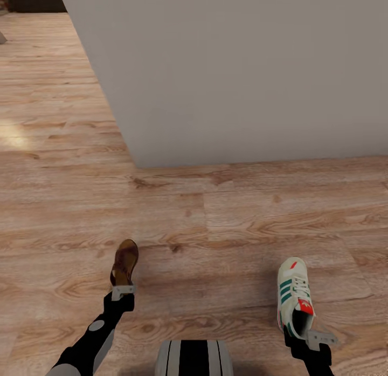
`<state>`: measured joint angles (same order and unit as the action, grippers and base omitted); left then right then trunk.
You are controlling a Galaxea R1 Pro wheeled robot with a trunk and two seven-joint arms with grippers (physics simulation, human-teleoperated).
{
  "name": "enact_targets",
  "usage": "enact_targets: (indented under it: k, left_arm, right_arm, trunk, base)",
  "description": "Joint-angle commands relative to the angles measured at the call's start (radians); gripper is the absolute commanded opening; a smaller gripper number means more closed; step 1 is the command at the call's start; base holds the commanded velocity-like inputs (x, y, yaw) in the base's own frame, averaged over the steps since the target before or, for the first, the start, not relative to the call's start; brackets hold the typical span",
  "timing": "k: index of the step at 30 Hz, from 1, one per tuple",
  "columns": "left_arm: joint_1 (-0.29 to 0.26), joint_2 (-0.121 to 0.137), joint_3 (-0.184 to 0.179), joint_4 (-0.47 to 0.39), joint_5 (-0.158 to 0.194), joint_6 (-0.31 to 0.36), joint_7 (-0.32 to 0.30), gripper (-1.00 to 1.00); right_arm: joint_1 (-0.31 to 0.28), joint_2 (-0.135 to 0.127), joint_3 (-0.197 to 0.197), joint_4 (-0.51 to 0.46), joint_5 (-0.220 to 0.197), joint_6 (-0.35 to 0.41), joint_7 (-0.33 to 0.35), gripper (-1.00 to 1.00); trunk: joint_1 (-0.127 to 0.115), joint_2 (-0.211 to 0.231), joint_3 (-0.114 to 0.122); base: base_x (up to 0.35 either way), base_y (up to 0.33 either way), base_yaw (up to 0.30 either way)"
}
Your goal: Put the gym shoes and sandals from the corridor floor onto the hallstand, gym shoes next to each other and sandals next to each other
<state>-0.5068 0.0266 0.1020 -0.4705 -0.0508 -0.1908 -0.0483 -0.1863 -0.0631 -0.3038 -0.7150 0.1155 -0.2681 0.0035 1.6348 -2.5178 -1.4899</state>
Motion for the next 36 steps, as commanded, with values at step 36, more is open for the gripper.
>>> enact_targets:
  k: [36]
  left_arm:
    - [0.212,0.067,0.153,0.125,0.037,-0.246,-0.002,-1.00]
  right_arm:
    - [0.019,0.012,-0.015,0.129,0.014,-0.167,0.004,-1.00]
  trunk:
    - [-0.016,0.008,0.179]
  base:
    - [0.000,0.000,-0.227]
